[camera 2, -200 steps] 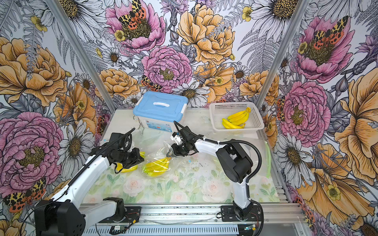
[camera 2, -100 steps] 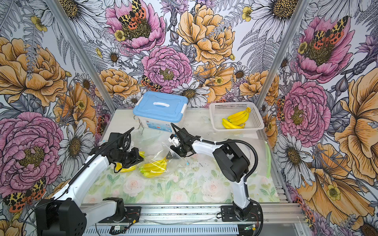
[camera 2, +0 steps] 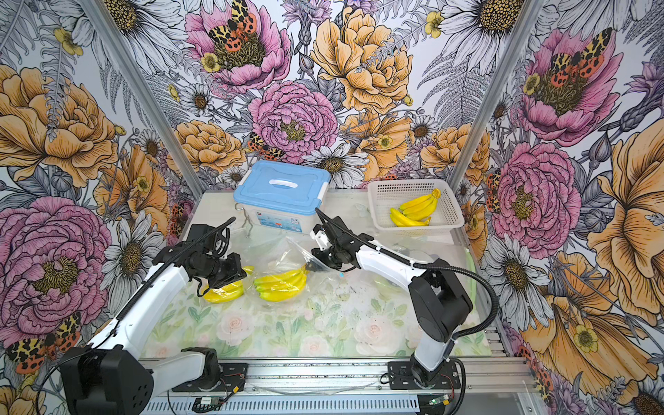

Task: Open the zip-top bag and take out the banana
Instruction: Pick up the banana from the zipper food storage bag.

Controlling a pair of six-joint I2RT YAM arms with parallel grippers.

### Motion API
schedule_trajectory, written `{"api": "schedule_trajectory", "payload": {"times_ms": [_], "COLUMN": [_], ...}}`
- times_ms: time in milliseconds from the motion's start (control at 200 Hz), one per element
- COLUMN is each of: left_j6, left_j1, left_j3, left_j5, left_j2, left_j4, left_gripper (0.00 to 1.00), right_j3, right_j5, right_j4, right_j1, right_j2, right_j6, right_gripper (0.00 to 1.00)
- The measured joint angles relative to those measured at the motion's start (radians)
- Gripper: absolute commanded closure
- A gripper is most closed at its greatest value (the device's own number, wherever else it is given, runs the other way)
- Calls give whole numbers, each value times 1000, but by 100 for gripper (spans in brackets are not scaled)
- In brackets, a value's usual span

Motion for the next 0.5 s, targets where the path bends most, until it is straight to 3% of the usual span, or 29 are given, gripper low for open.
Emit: {"api": "schedule_trajectory", "payload": {"times_ms": [225,500], "left_j6": [57,60], "left_j1": [-40,-55], "left_j3": [69,116], "left_j5": [-100,-101], "left_j2": [56,64], "left_j4": [-80,-89], "left_gripper": [100,100], "right_j3": [-23,-31], "right_j5": [48,39], "right_j4": [-85,-115], "right_j1": [-50,-143], "right_j2": [-100,-147], "right_j6": [-25,-34], "right_gripper": [88,89]}}
